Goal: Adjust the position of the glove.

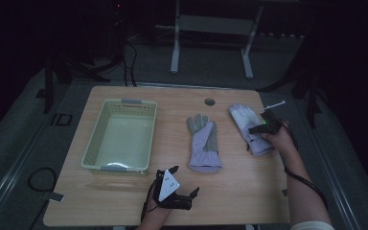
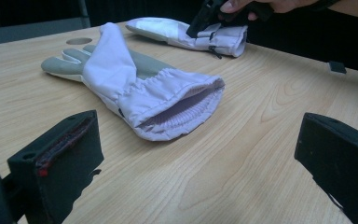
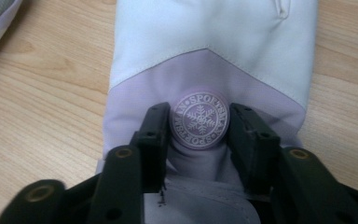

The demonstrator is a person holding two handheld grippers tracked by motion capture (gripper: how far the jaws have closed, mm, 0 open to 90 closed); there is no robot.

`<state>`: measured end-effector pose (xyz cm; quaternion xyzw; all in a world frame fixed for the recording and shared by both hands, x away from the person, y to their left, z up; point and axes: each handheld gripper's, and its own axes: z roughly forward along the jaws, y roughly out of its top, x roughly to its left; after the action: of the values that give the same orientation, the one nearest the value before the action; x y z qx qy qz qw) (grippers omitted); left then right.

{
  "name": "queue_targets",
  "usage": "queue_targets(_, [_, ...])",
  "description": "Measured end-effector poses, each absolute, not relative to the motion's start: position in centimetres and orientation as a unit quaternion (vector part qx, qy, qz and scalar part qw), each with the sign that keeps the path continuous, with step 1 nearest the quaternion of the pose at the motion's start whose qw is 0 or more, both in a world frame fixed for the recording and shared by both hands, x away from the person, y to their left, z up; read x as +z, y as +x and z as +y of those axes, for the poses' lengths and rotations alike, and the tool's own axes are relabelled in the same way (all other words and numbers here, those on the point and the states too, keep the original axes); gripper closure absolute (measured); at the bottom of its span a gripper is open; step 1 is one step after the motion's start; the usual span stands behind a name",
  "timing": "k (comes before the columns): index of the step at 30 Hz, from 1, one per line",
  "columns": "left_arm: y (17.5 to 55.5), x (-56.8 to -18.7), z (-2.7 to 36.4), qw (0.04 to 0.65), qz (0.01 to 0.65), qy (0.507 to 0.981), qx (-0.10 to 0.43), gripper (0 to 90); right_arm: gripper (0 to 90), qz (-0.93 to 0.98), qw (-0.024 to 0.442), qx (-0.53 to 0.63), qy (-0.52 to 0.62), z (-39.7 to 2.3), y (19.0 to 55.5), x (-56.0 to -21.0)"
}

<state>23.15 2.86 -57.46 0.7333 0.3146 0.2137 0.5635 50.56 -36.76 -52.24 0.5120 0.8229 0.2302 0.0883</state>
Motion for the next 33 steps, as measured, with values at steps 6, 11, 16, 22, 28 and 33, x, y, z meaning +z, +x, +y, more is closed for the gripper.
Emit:
queue_targets(6, [23.2,-57.5,2.9,0.563,0.317,0.733,0.213,0.9,65.6,0.813,0.082,0.234,0.526,-36.8,50.5,-52.1])
queue_targets(11, [23.2,-57.5,2.9,0.563,0.317,0.733,0.213,1.0,75.8,0.779,0.075,0.252,0.569,-37.0,49.9,-51.3])
queue_targets(16, [23.2,-57.5,2.9,0.563,0.317,0.733,0.214,1.0,78.0,0.765,0.09,0.258,0.584,-36.7,48.4,-49.6])
queue_targets(22, [23.2,-57.5,2.9,0.562,0.318,0.732,0.216,1.0,78.6,0.755,0.112,0.277,0.583,-36.1,45.5,-47.2])
queue_targets(28, [23.1,-57.5,2.8,0.561,0.316,0.733,0.22,0.9,78.6,0.748,0.126,0.294,0.582,-35.5,42.0,-44.7])
queue_targets(33, [23.1,-57.4,2.8,0.559,0.314,0.734,0.222,0.9,78.5,0.743,0.131,0.305,0.581,-35.4,39.5,-44.0])
